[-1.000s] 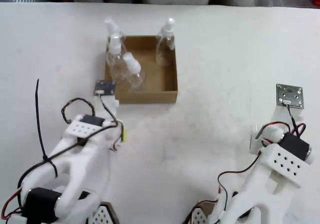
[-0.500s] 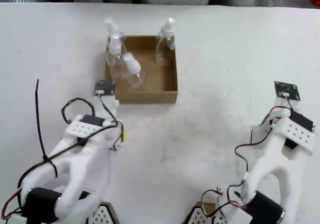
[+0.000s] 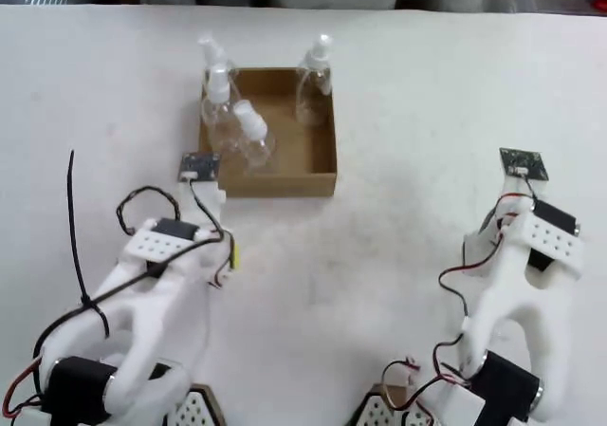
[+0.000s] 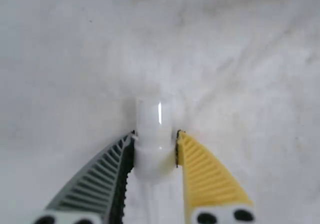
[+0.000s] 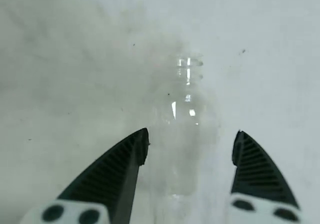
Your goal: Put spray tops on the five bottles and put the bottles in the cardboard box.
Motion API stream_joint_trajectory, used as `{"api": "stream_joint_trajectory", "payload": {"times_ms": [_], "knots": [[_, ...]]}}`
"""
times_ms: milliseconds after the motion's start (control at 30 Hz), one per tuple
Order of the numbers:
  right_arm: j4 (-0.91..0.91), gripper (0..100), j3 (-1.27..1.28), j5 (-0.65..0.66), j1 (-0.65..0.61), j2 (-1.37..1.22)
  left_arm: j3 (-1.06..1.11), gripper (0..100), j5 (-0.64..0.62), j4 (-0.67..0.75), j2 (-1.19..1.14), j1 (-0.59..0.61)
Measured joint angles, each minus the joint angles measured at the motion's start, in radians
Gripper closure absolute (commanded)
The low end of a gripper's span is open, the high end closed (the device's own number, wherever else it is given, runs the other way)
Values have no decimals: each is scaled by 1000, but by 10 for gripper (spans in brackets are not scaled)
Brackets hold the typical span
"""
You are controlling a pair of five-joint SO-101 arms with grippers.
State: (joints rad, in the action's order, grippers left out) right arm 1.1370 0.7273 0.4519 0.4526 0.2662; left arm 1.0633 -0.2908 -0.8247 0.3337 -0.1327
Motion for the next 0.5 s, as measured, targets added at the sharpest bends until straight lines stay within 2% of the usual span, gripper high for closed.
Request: {"api": "stream_joint_trajectory", "payload": {"times_ms": [267, 500], "knots": [[-143, 765, 75, 0, 0, 0, 0, 979, 0, 0, 0, 0], [-170, 765, 75, -54, 0, 0, 0, 979, 0, 0, 0, 0]]}}
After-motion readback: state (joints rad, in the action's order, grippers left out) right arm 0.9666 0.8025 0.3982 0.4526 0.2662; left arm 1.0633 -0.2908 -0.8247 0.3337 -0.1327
